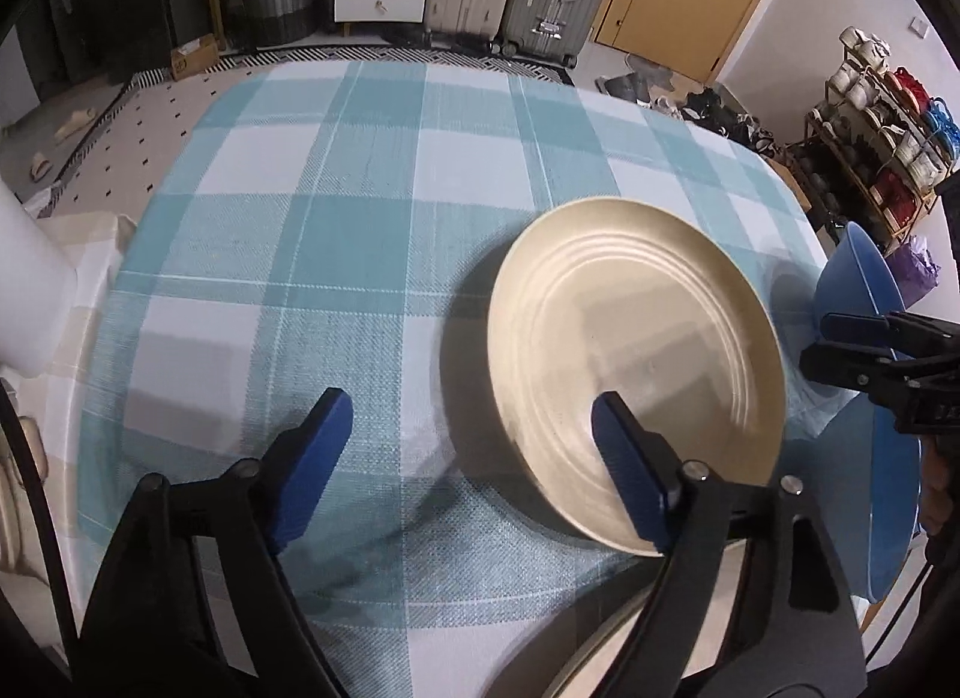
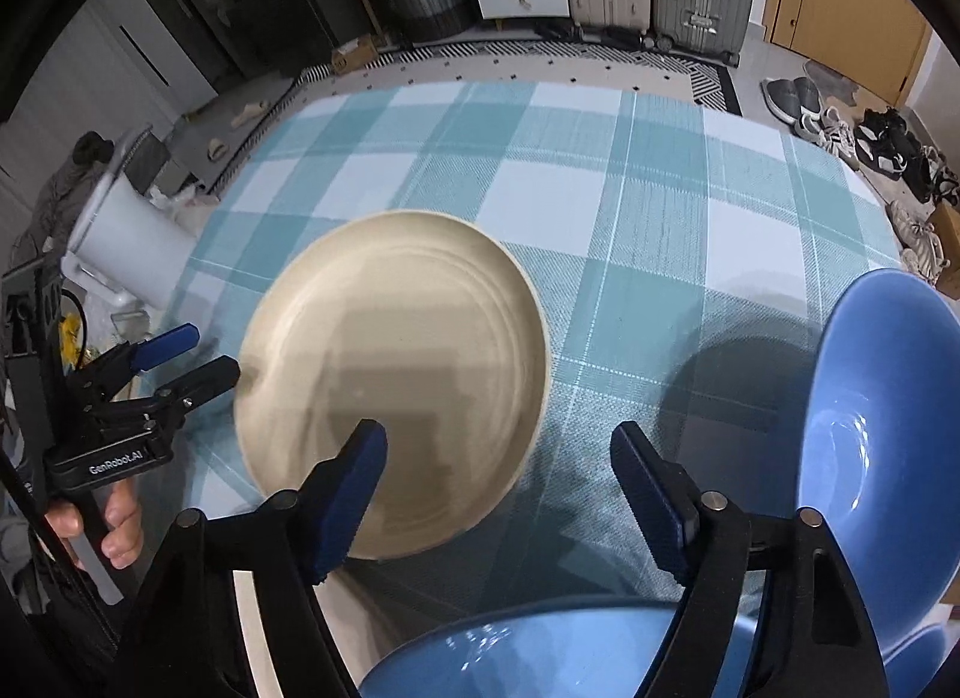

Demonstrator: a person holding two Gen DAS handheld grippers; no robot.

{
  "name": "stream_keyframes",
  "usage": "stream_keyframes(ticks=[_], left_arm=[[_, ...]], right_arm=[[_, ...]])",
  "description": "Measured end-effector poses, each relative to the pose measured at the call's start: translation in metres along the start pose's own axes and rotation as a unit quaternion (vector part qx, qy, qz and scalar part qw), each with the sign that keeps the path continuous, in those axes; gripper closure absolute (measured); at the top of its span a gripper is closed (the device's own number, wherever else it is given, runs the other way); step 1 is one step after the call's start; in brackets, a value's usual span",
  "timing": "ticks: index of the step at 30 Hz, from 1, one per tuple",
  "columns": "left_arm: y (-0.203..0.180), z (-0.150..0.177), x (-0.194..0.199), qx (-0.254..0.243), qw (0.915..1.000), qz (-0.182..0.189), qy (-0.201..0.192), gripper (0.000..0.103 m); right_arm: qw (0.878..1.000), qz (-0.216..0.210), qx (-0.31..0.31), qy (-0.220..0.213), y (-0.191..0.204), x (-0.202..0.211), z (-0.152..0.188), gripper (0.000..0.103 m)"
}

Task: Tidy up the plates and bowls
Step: 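Close the left tool on its plate rim while the right tool grips another plate rim, then lift the cream plate with the left tool while the right tool lifts its plate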

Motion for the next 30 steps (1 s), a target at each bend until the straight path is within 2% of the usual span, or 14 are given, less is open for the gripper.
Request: stream_keyframes(ticks=[6,8,10,16,19,20,22,25,30], left_arm=[[-0.001,0.002,-0.016,0.002,0.9999,-0.003,0.014,0.033],[-0.002,0.002,-0.023,0.001,0.9998,-0.002,0.020,0.041],[-0.004,0.003,-0.029,0.001,0.9996,-0.003,0.028,0.049],[-0.009,0.005,-0.036,-0.007,0.9995,-0.008,0.028,0.063],[-0.013,0.006,-0.037,-0.014,0.9996,-0.011,0.024,0.076],[-0.014,0.006,-0.037,-0.014,0.9995,-0.006,0.026,0.082],[-0.016,0.007,-0.037,-0.014,0.9995,0.007,0.029,0.088],[-0.020,0.008,-0.036,-0.025,0.9995,-0.001,0.022,0.088],[-0.018,0.009,-0.035,-0.020,0.9996,0.002,0.020,0.089]], right_arm=[[1.000,0.001,0.010,0.019,0.000,-0.015,-0.002,0.035],[0.999,0.004,0.015,0.028,0.000,-0.021,-0.003,0.040],[0.999,0.015,0.017,0.041,-0.002,-0.027,-0.003,0.053],[0.998,0.023,0.012,0.061,-0.008,-0.043,-0.001,0.064],[0.997,0.025,0.017,0.064,-0.008,-0.047,-0.001,0.070],[0.998,0.025,0.018,0.063,-0.007,-0.048,-0.001,0.071],[0.998,0.024,0.019,0.060,-0.007,-0.048,-0.002,0.079],[0.998,0.025,0.027,0.056,-0.003,-0.047,-0.004,0.090],[0.998,0.030,0.029,0.054,-0.001,-0.047,-0.005,0.091]])
Point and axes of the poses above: each gripper's, at about its wrist camera, not at the fingertips, and x roughly against the way its jaws point, y to its left, z to its underside, the point moved 2 cm from there along -x, roughly the way its jaws point, and after that the axes turned 14 degrees about x, right-handed, at the moved point
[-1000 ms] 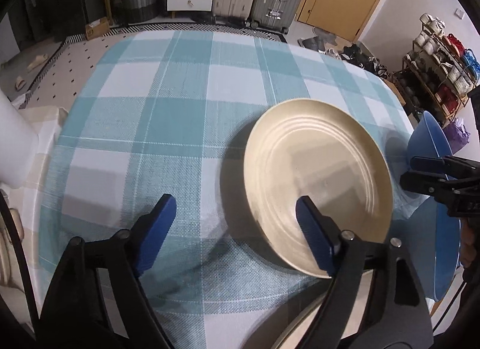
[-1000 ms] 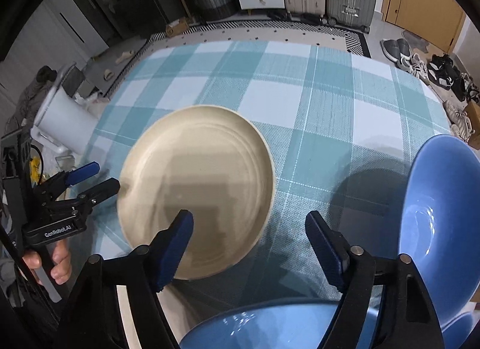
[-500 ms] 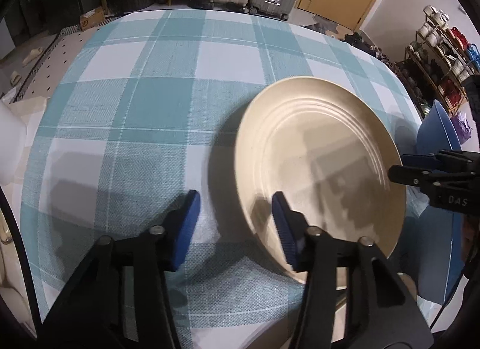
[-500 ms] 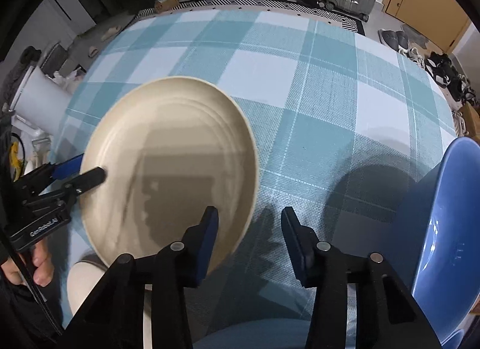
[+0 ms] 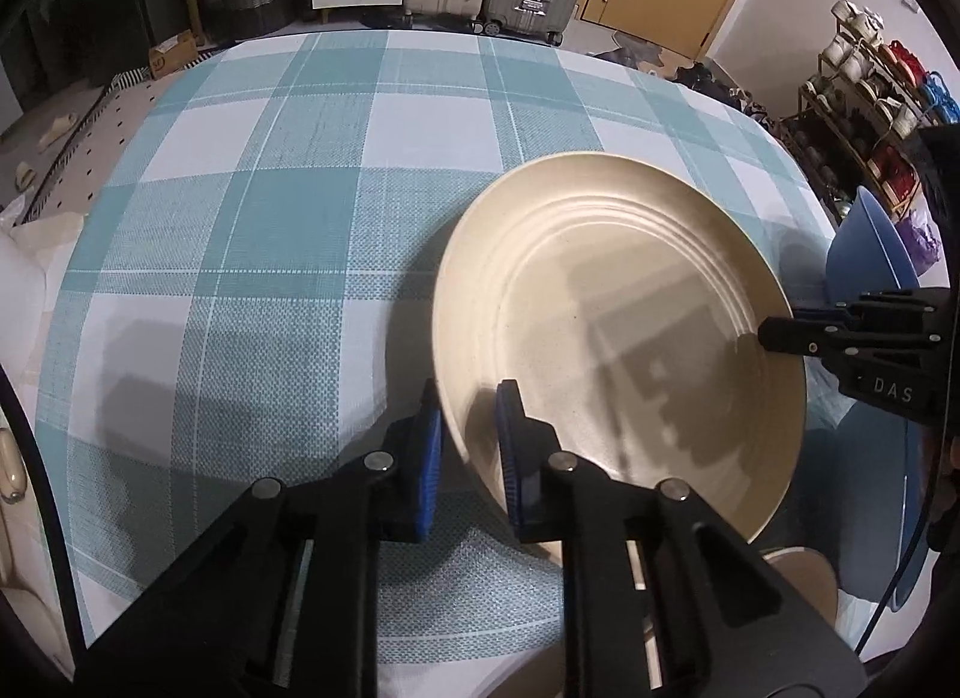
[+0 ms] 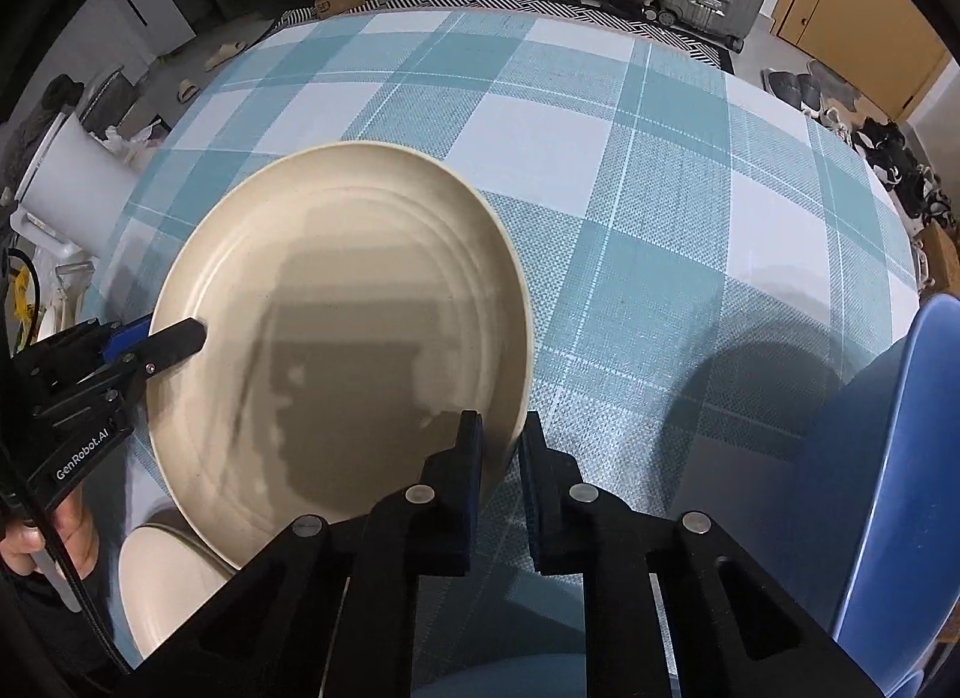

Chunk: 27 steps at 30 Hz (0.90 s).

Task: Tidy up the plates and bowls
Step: 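Lift the cream plate with the left tool while the right tool lifts its plate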

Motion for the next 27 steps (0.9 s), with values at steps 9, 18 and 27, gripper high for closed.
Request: stream_keyframes(ticks=[9,18,27], left_arm=[[-0.004,0.002,0.007,-0.008,0.9999,-0.010,-0.010,0.089],[-0.011,0.004,0.033,-0.015,0.9994,-0.007,-0.031,0.089],[-0.010,0.008,0.071,-0.013,0.9983,-0.001,-0.057,0.089]], right_arm=[[1.000,-0.008,-0.010,-0.014,-0.001,0.003,0.003,0.091],[0.999,-0.009,-0.014,-0.042,0.001,0.026,0.006,0.091],[0.997,-0.009,-0.013,-0.079,0.012,0.062,0.011,0.091]])
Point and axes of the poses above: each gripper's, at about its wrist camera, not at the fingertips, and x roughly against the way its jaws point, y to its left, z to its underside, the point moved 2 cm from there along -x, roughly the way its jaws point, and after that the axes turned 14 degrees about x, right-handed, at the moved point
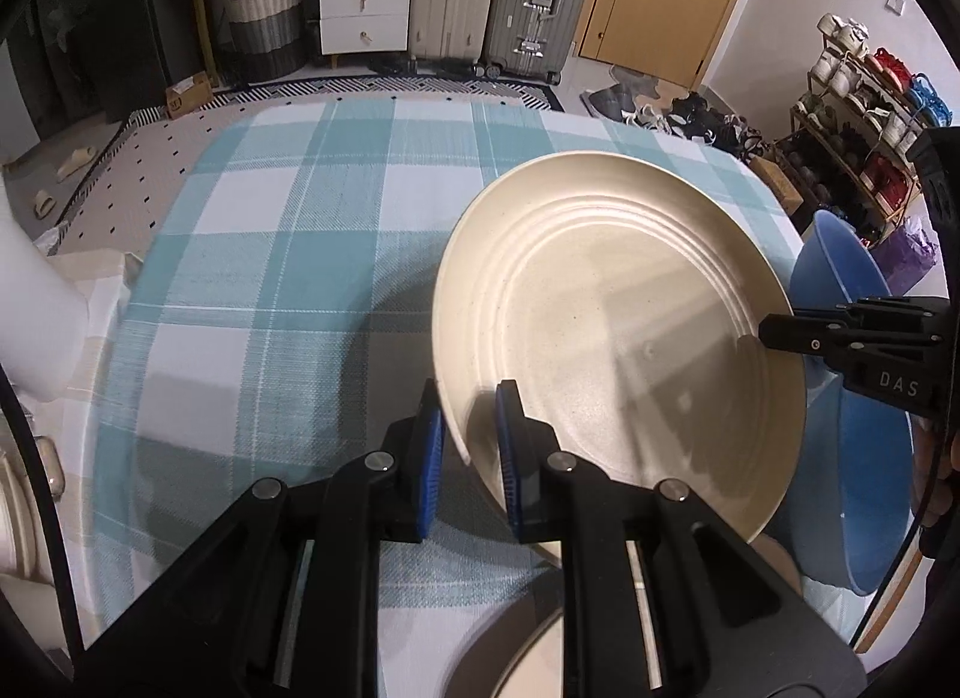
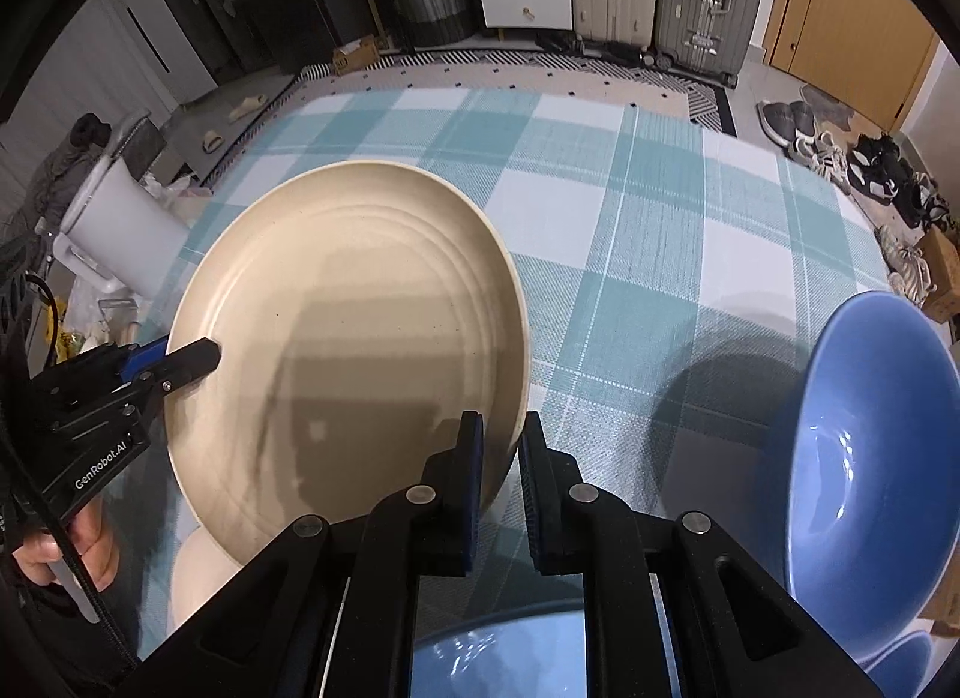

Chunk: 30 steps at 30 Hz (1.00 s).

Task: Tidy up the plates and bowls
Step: 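Lift the cream plate with the left tool while the right tool lifts its plate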

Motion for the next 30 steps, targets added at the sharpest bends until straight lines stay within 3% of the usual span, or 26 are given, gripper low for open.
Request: stream_keyframes(ticks=[14,30], left_arm=[[-0.002,0.014,0.081,-0.004,0.9989,0.011,-0.045,0.089],[-0.005,0.063,0.158,-0.021,0.9968,0.024,-0.073,0.089]], right_arm=[[0.999,0.006,0.007,-0.049,0.028,0.059,0.009,0.091],[0.996,0.006,0.005,-0.087,0.067,0.113,0.050,0.090]])
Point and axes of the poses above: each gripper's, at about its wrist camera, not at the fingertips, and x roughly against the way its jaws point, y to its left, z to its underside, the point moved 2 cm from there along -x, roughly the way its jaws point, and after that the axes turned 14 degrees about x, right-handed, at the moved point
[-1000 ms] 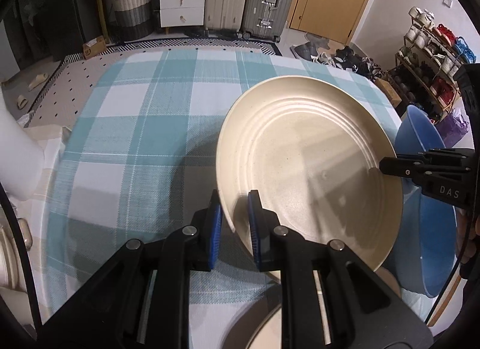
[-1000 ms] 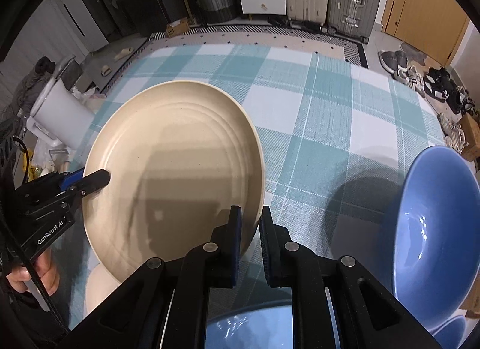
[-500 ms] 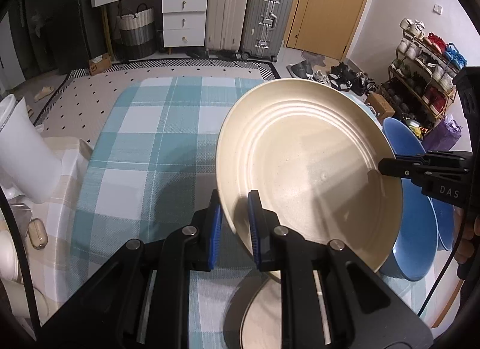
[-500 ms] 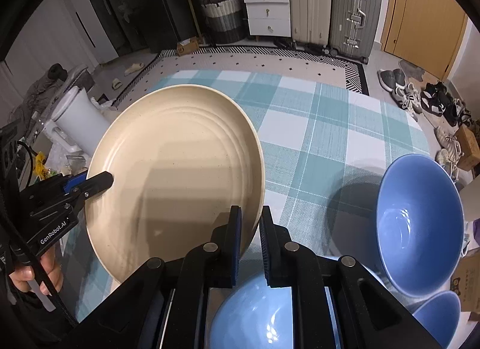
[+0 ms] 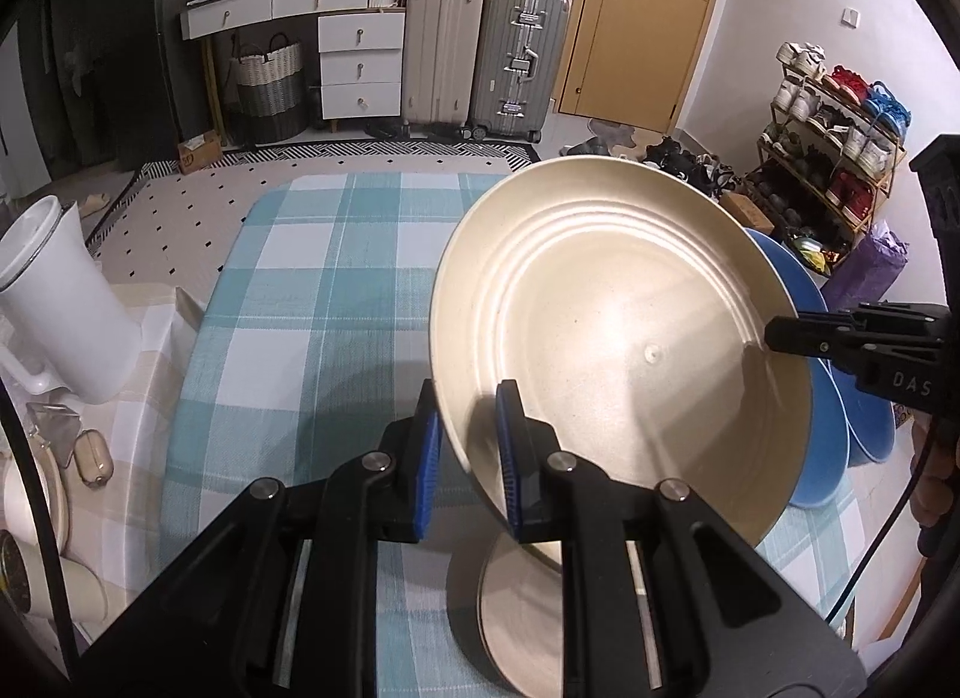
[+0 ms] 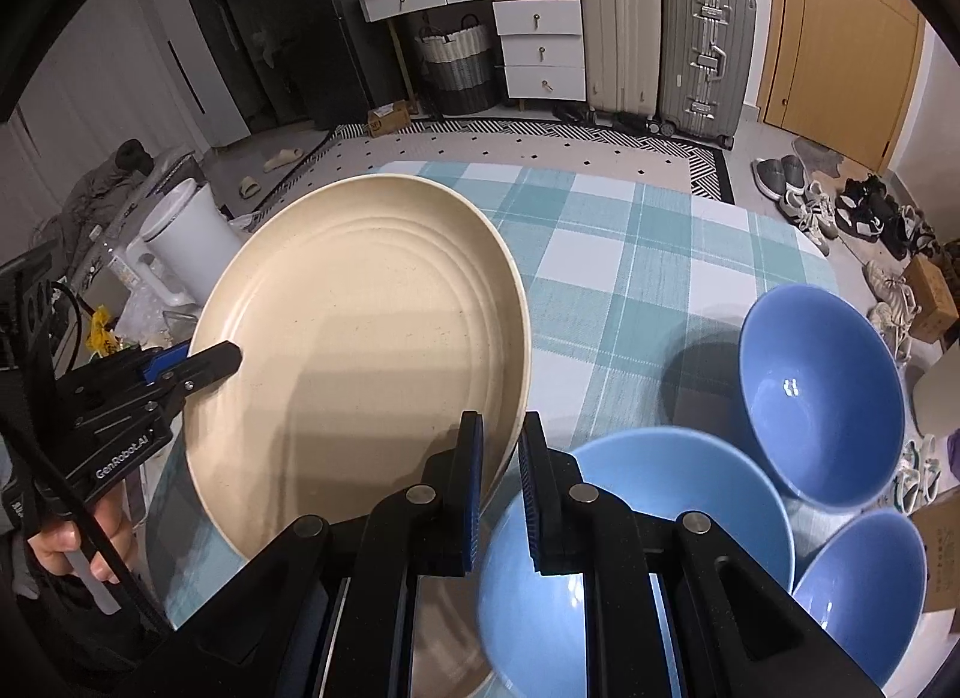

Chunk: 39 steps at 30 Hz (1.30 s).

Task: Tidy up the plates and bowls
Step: 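Lift the cream plate with the left tool while the right tool lifts its plate, then carry the left tool's cream plate toward the right tool's plate while the right tool holds its plate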

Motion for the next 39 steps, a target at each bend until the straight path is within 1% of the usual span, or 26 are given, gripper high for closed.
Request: stream_keyframes(ticks=[6,10,18,24,28,31,39], left_arm=[[0.000,0.021,0.023,-0.009,0.9999,0.005,-0.002,0.089],[-0.002,0.034,0.037,-0.019,0.9998,0.005,-0.006,0.089],[-0.004,0.062,0.047,-0.032,0.9994,0.010,0.003,0.089],[-0.002,0.076,0.046,-0.035,0.9992,0.010,0.014,0.088],[0.006,0.082,0.043,-0.028,0.9994,0.007,0.020,0.088],[0.012,0.086,0.039,-0.024,0.9994,0.006,0.025,0.088],[0.024,0.101,0.027,-0.027,0.9990,-0.001,0.037,0.088]], right_arm=[[1.000,-0.001,-0.005,-0.012,0.015,0.018,0.019,0.090],[1.000,-0.007,-0.015,-0.016,0.022,0.021,0.034,0.090],[0.999,-0.014,-0.043,-0.029,0.030,0.027,0.065,0.090],[0.998,-0.017,-0.049,-0.032,0.039,0.026,0.080,0.090],[0.998,-0.019,-0.053,-0.031,0.047,0.023,0.086,0.090],[0.998,-0.015,-0.050,-0.028,0.053,0.020,0.091,0.090],[0.998,-0.020,-0.058,-0.016,0.062,0.008,0.103,0.089]])
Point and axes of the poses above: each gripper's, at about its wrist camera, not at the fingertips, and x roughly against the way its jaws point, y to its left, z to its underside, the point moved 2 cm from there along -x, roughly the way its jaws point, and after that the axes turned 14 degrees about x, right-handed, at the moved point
